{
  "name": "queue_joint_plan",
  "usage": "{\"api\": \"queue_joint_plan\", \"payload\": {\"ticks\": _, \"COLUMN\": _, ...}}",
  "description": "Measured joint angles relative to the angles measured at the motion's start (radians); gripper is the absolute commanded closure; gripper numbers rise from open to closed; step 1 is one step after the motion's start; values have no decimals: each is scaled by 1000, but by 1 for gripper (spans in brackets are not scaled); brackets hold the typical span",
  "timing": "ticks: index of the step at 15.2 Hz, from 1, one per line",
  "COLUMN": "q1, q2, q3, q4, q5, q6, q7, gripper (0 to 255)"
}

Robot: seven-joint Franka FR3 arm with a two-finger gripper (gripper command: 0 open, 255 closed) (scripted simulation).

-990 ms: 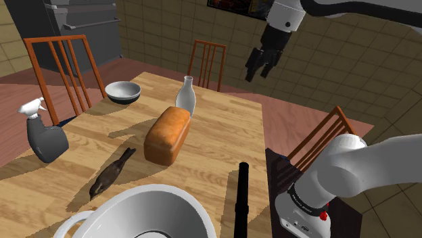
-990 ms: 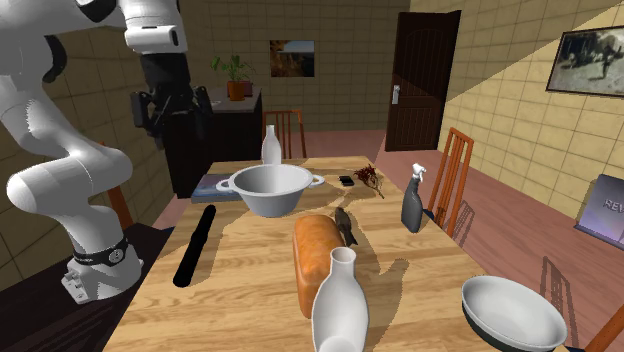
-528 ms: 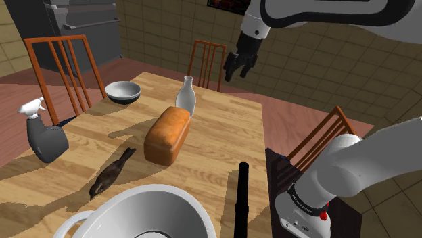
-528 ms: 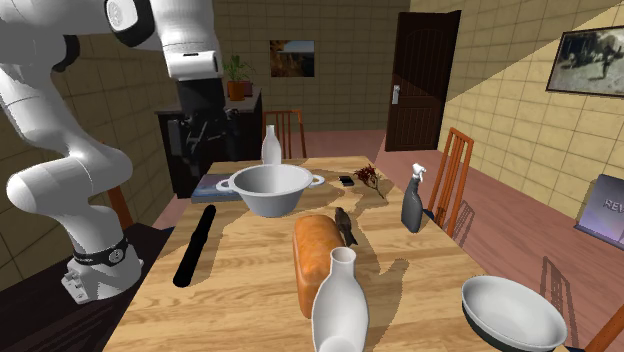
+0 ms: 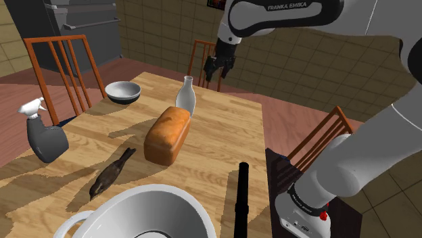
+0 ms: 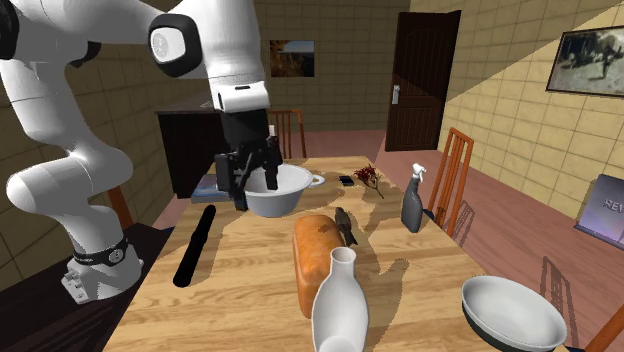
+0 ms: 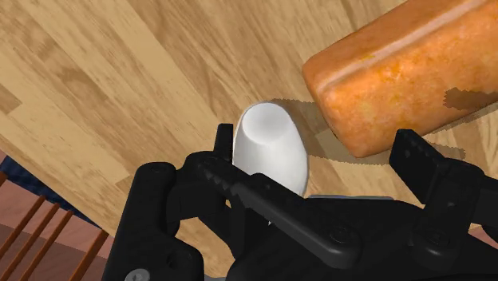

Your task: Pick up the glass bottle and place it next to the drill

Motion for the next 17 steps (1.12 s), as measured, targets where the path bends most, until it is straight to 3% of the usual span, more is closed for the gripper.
{"api": "queue_joint_plan", "payload": {"ticks": 12, "q1": 1, "q2": 444, "q3": 0, "q4": 385, "q5": -39, "q6": 75, "q7": -15, "gripper": 0}}
{"api": "queue_joint_plan", "payload": {"ticks": 17, "q1": 3, "q2": 490, "q3": -1, "q4": 387, "q5": -43, "q6": 119, "q7": -14, "gripper": 0}}
